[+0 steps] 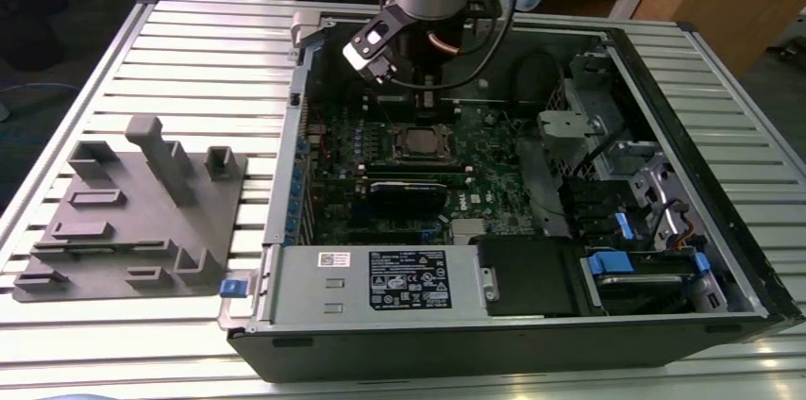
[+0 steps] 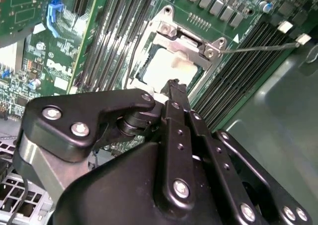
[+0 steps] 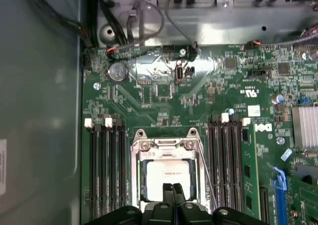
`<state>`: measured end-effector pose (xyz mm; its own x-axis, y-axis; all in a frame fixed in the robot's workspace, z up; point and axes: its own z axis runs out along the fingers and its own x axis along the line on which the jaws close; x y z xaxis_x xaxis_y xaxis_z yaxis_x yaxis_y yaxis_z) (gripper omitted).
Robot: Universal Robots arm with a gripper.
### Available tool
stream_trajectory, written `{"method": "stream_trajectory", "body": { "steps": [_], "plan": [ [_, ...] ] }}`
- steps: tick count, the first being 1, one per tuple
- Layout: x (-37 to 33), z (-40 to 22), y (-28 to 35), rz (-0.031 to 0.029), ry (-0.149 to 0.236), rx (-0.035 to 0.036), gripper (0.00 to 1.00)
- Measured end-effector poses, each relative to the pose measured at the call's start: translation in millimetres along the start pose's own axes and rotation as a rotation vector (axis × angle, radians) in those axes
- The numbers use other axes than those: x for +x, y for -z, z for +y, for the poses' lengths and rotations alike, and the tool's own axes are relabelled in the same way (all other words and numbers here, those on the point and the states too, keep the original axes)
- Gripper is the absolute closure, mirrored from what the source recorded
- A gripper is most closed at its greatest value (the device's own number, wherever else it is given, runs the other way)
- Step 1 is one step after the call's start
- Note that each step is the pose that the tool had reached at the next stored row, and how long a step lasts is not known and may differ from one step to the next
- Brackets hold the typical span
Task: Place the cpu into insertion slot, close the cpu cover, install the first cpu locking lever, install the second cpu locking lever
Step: 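Close the cpu cover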
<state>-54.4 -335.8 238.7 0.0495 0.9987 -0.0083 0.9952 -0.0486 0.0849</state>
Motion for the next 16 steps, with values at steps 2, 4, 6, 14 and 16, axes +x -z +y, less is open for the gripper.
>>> {"method": "stream_trajectory", "body": {
  "steps": [2, 4, 6, 14, 16],
  "plan": [
    [0.0, 0.0, 0.0, -0.0001, 0.000, 0.0001, 0.89],
    [0.0, 0.0, -0.1, 0.0003, 0.000, 0.0011, 0.89],
    [0.1, 0.4, -0.4, 0.0020, 0.000, 0.0186, 0.89],
    [0.1, 0.4, -0.5, 0.0050, 0.040, 0.0210, 0.89],
    [0.0, 0.3, -0.5, 0.0075, 0.076, 0.0208, 0.89]
  ]
}}
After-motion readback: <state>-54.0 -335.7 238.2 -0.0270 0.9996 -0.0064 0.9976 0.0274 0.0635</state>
